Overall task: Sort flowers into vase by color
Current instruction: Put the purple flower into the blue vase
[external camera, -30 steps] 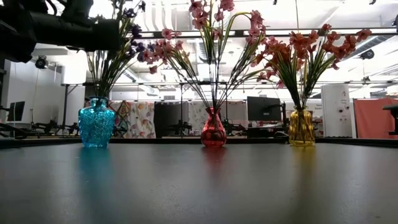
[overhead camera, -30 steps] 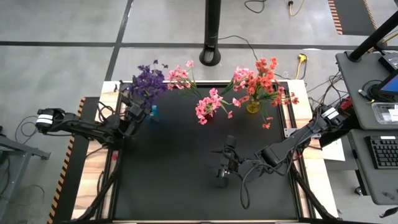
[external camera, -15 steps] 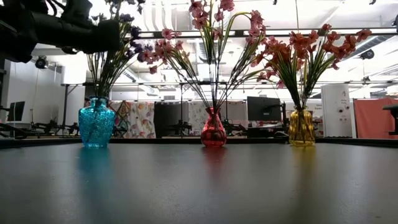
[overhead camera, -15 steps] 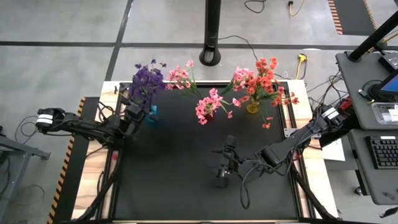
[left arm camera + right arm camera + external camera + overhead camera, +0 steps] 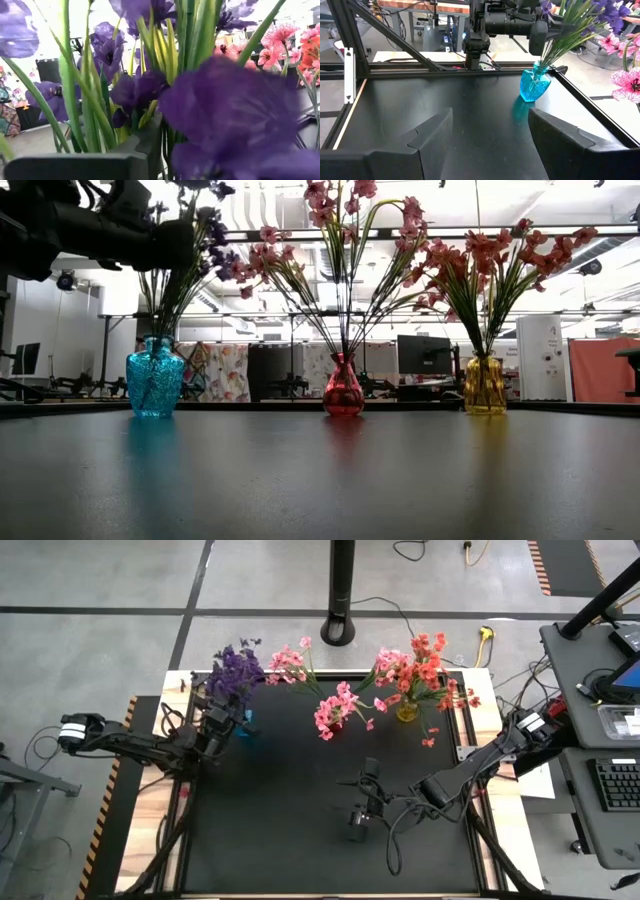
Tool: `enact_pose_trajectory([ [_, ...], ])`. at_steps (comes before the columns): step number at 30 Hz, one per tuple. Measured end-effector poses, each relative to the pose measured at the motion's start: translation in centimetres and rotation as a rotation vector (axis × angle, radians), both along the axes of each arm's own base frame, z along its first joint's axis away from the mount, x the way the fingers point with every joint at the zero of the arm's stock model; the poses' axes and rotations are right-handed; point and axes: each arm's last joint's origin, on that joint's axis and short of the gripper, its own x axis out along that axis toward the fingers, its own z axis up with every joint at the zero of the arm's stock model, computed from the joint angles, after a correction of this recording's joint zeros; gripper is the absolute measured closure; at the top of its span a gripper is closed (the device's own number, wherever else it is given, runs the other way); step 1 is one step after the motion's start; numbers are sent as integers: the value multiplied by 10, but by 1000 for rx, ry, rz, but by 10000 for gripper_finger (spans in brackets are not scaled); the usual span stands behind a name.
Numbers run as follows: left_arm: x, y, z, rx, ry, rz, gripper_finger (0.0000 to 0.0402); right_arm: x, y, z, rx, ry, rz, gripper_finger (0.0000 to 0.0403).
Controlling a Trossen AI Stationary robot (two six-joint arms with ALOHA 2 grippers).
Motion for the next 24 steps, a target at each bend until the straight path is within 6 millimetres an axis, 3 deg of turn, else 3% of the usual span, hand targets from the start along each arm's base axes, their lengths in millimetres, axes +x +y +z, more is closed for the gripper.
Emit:
enact_pose_trajectory([
  [8,0,-6,0,-5,4,-23,246,0,0,0,7,-2,-2,150],
  [15,-3,-17,-2,-66,42,60,175,0,0,0,19,-4,-6,148],
  [20,-5,-30,4,-170,85,217,150,0,0,0,19,-4,-6,147],
  [24,-4,-38,10,-175,84,174,144,1,-2,0,27,-7,-14,142],
])
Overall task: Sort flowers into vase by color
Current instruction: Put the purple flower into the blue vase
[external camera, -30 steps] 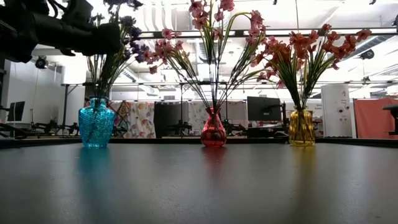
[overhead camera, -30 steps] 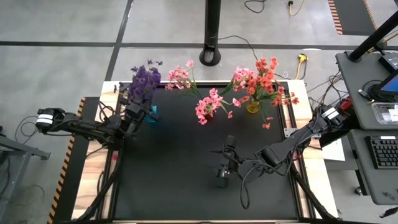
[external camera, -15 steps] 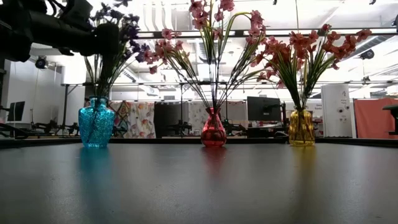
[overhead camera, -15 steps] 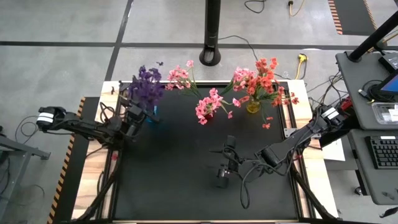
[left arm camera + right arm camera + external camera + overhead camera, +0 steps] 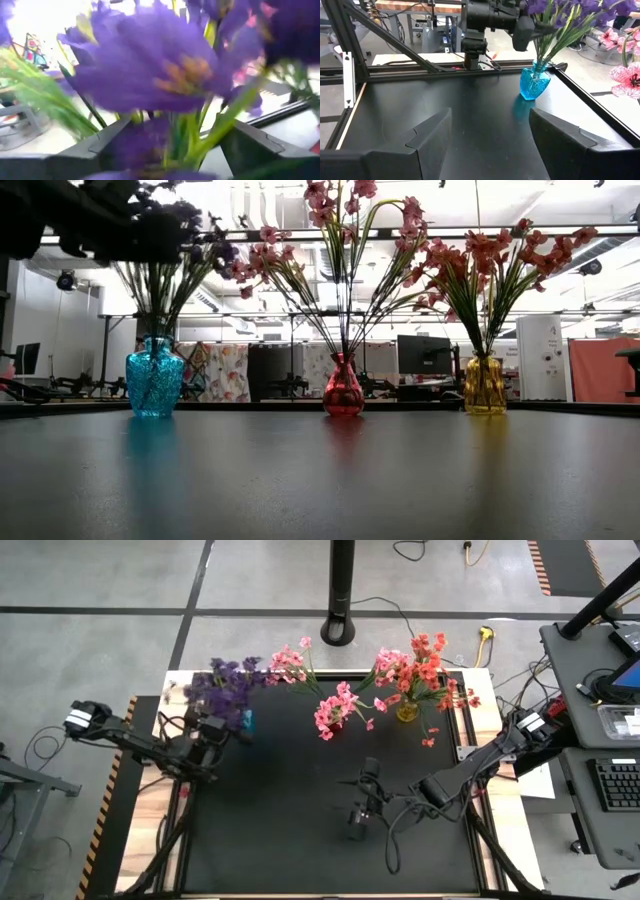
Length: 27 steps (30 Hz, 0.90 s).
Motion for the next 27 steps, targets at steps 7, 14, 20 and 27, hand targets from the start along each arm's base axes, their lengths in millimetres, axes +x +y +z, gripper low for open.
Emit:
enact_pose_trajectory([
  [7,4,-4,6,-6,-6,-6,143,1,-2,0,13,-3,-9,144],
  [14,7,-4,4,-2,13,-3,143,1,-3,0,12,-3,-13,144],
  [20,10,-6,0,5,35,-3,143,1,-3,-1,11,-1,-14,144],
  [27,12,-12,3,3,29,-35,143,2,-4,-1,11,-1,-16,144],
])
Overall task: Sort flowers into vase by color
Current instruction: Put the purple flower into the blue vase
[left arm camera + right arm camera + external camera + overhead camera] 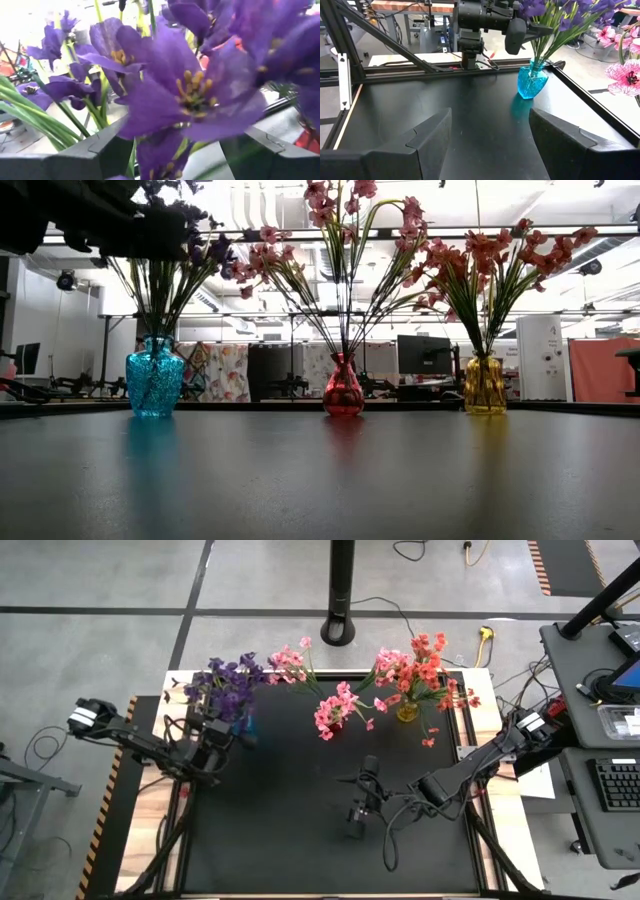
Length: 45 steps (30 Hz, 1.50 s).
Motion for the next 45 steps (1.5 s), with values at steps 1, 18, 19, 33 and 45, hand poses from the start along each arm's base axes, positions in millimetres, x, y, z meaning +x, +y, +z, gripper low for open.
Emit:
enact_pose_trajectory([
  [1,0,-1,0,1,4,-6,143,0,0,0,0,1,0,144],
  [18,0,-5,-1,7,20,-29,143,1,-6,-8,-10,18,-16,145],
  [19,0,-5,-1,7,20,-31,143,1,-6,-8,-10,19,-15,145],
  [33,3,-7,-5,-5,-14,-34,138,1,-6,-8,-11,20,-15,145],
  [45,11,-21,11,-38,-94,-87,77,0,-6,-11,-15,28,-15,145],
])
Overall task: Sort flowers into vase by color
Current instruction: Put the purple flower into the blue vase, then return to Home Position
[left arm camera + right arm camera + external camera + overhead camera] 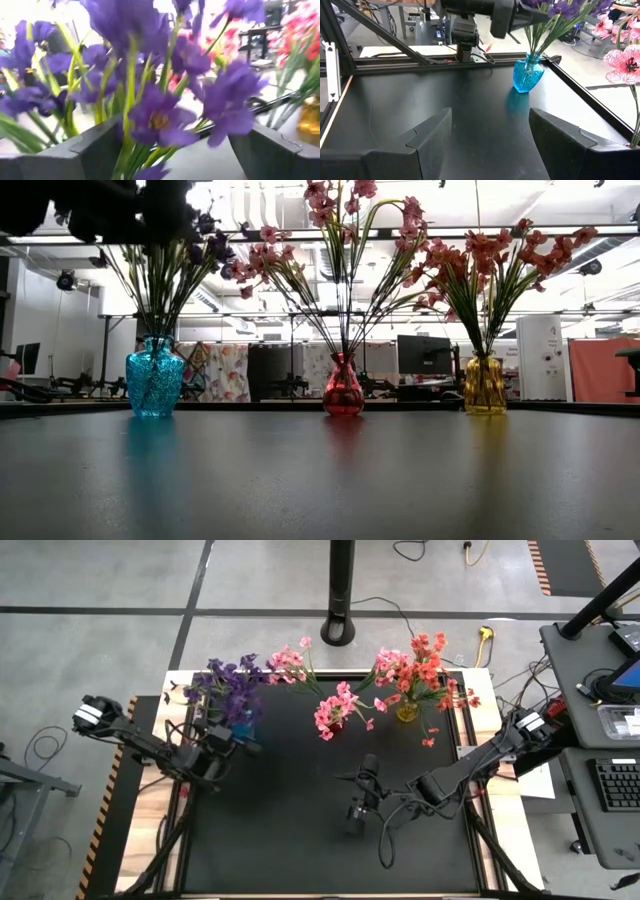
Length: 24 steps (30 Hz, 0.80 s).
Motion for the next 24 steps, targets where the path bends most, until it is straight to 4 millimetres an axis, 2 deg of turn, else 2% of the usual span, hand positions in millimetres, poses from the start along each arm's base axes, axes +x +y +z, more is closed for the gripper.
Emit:
enact_pose_trajectory([
  [6,6,-9,20,1,-1,-32,70,-1,0,-4,-6,12,0,145],
  [10,10,-10,37,33,66,-33,70,-1,0,-4,-6,11,0,145],
  [17,13,-17,73,91,187,-55,70,-1,0,-4,-6,11,1,145],
  [24,12,-34,112,155,291,-130,70,0,-1,-4,-6,11,-2,145],
])
